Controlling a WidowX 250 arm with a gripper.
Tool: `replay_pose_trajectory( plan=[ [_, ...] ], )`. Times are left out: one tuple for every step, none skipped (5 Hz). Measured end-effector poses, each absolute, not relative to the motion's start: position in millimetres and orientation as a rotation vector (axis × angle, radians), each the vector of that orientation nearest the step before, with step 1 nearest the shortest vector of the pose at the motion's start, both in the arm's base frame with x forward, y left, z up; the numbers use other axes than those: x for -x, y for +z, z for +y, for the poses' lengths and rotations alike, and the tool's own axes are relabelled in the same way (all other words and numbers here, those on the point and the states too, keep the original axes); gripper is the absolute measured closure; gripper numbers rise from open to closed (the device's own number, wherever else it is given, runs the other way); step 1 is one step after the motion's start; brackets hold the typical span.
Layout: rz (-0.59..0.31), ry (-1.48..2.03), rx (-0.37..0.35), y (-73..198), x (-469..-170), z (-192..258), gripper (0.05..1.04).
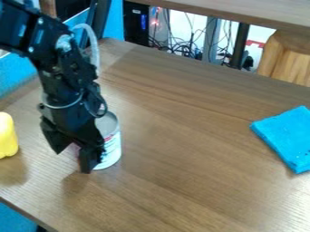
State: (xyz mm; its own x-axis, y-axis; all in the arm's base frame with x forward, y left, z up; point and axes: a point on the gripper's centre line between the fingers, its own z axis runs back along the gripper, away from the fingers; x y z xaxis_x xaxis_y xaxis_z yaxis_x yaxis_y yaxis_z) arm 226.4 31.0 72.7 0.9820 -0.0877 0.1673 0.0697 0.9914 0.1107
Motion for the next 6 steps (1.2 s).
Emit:
replay_pose_trajectory(
  plan=[
    [-0.198, -0.105, -0.094, 77.4, -243.0, 11.8, 0.083],
    [-0.222, -0.118, -0.084, 82.3, -260.6, 1.1, 0.083],
    [-0.233, -0.105, -0.073, 83.3, -279.4, -4.7, 0.083],
    [-0.234, -0.085, -0.061, 79.1, -300.1, -7.4, 0.083],
    [-0.251, -0.072, -0.048, 77.5, -318.2, -10.6, 0.083],
    [-0.25, -0.096, -0.027, 77.6, -333.5, -28.9, 0.083]
  ],
)
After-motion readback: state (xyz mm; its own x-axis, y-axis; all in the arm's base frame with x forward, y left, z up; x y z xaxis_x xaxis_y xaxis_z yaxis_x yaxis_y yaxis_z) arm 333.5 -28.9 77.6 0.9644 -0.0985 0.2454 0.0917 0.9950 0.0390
